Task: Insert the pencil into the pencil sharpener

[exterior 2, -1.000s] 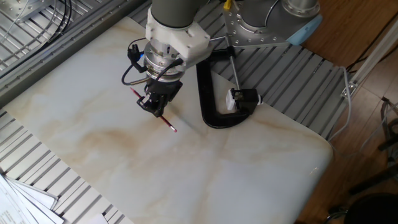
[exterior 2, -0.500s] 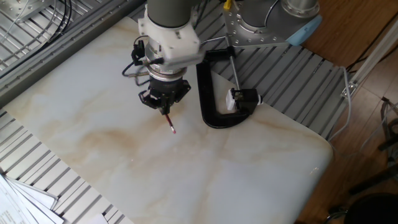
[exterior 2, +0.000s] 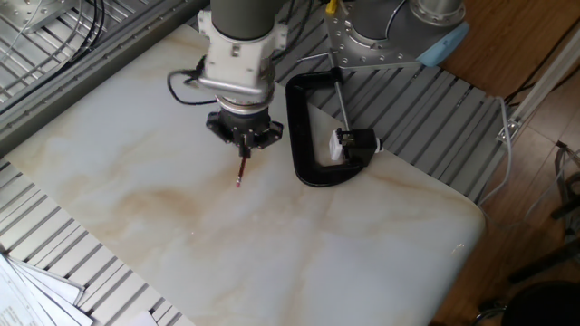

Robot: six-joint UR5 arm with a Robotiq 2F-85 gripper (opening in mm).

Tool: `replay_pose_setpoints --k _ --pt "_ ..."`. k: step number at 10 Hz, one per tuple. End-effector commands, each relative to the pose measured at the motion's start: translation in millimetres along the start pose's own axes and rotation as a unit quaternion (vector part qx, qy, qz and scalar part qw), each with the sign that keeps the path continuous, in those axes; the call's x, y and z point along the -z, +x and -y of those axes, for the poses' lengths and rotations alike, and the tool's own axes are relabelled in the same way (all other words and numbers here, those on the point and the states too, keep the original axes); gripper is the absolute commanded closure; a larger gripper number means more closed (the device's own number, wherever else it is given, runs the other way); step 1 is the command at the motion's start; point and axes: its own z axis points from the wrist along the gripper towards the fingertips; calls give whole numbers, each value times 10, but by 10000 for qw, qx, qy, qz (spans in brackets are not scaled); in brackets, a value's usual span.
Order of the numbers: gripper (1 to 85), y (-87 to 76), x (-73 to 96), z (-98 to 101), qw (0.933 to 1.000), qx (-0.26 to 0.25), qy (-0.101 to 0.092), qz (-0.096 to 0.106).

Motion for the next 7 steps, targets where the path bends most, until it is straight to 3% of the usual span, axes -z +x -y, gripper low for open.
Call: replay_pose_setpoints --k 1,2,3,5,7 --pt "843 -21 28 -211 9828 -1803 -379 -101" --pt "840 -8 36 -99 9784 -2057 -118 -144" --pt "840 -34 46 -150 9715 -2357 -176 -170" --pt "840 -91 30 -106 9620 -2727 -90 -115" --pt "840 -102 -6 -180 9532 -3008 -270 -145"
